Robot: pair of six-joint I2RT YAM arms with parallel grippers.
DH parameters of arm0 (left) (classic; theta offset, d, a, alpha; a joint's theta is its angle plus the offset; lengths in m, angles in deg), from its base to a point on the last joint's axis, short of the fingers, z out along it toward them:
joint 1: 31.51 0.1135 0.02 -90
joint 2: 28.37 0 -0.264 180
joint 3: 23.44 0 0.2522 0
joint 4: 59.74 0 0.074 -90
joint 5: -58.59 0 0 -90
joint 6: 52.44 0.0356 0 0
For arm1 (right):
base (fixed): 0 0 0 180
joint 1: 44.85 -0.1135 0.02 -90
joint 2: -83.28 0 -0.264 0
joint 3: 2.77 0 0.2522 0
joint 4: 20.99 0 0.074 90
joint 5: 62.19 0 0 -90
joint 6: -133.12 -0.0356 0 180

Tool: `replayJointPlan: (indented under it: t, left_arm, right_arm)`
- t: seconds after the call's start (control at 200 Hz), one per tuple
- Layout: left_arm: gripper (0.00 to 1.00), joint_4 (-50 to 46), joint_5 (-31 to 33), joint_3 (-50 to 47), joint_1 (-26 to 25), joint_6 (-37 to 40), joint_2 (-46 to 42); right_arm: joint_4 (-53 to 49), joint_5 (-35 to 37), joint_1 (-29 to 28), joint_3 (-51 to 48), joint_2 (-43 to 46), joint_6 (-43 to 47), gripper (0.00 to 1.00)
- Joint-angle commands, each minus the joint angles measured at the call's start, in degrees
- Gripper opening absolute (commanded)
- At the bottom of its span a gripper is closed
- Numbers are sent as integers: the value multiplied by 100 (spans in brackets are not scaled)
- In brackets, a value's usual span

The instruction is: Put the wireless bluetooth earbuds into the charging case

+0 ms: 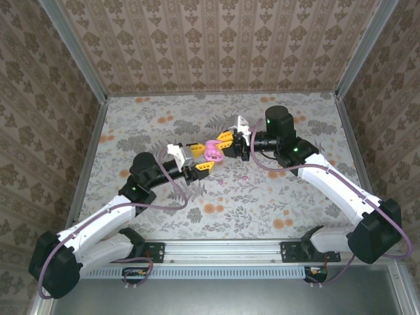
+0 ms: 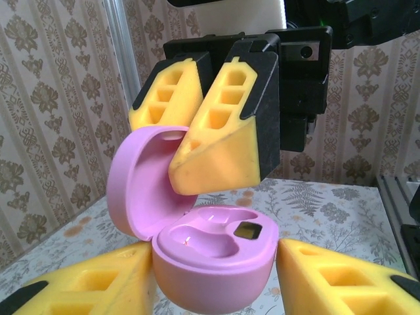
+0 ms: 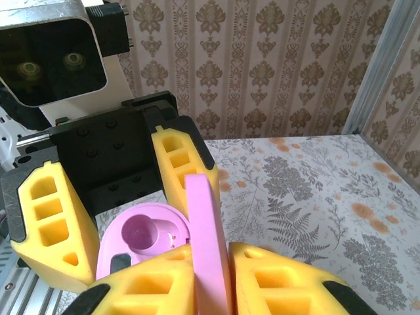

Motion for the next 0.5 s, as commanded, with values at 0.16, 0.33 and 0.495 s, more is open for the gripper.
replayJointPlan:
  t: [0.16,0.33,0.495]
  left_arm:
    - [52,-81,-133,232,-9,30,100]
    - [52,-89,-127,224,-3,39,118]
    - [48,-225,-188,289,-9,63,158]
  right_arm:
    - [199,-59,-32,4,151,-77,17]
    - [198,-33,-32,-5,135,-62,16]
    - [181,-51,-41,4,135,-42,15]
